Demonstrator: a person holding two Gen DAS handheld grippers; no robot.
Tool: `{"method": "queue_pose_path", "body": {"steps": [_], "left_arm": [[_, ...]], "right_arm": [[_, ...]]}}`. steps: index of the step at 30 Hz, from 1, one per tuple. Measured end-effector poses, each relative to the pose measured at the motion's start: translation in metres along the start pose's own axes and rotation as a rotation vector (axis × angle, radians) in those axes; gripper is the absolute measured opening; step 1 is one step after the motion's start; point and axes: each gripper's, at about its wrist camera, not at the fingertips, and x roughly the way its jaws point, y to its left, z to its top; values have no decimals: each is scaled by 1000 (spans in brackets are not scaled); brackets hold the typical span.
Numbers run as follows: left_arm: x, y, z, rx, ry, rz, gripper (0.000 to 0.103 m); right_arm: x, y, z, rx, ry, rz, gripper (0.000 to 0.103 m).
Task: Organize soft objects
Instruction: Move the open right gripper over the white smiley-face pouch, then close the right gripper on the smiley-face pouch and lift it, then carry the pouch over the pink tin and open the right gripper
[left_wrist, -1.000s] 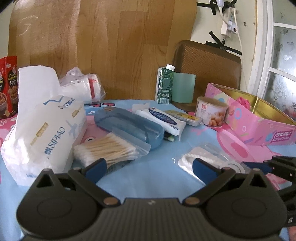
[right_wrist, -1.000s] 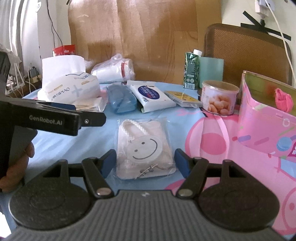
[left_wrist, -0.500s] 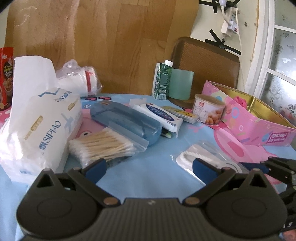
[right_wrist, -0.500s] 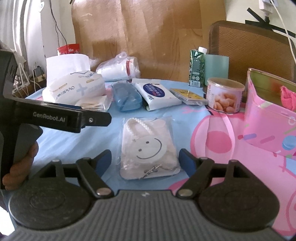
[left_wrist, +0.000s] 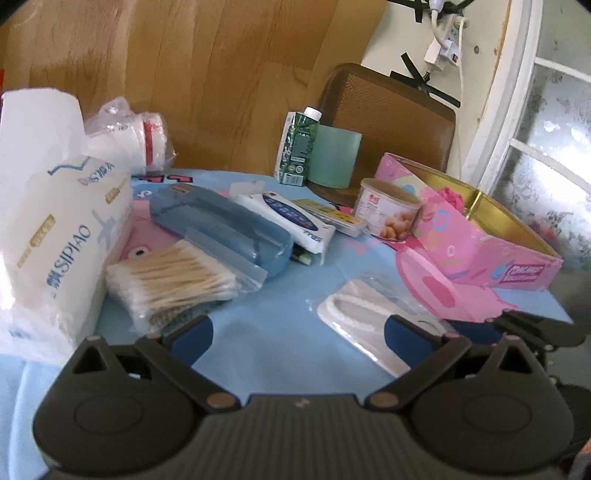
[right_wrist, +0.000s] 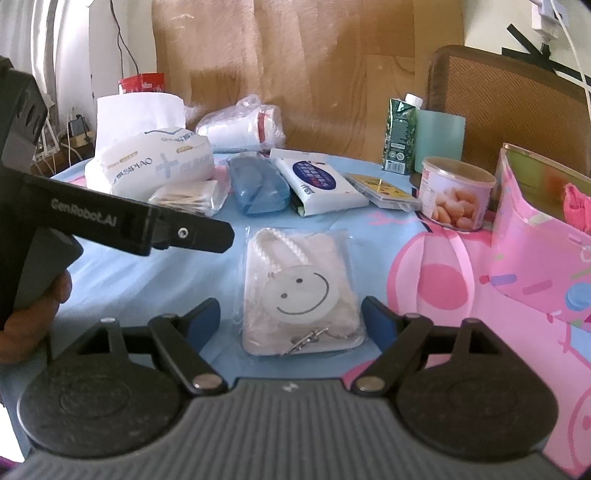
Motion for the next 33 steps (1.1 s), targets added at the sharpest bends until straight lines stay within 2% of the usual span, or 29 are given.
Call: {"method": "queue_pose_path", "body": {"steps": [2,4,8,11,13,15,19,25,30,33], "left_arm": [[0,1,-1,-66,18,-60,103],[3,2,-1,-129,36,-108,103],[9,-5,0,-159,43,-121,101],[12,-16,0,-139,61,-144,87],[16,-23,1,-141,87,-190,78],[20,-32,3,-136,106,-216,74],[24,-56,14,-88,108,-246,66],[35,-104,45,9,94,-291,66],[61,-171,77,139,79,-336,66],[83,-208,90,201,62,-334,77]], "right_arm": [[0,1,0,-5,0,3,84],[0,3,0,-19,-5,4,73],[-3,9,-2,-62,-25,-3,70],[-8,8,-3,-61,-63,-13,70],[-13,5,-4,-46,-97,-22,70],[-18,2,-5,-25,-128,-29,70],[-30,-8,-8,34,-192,-30,70],[-55,-32,-6,73,-286,-108,70],[-74,-74,2,109,-359,-242,70],[-82,-106,6,144,-374,-339,70]]}}
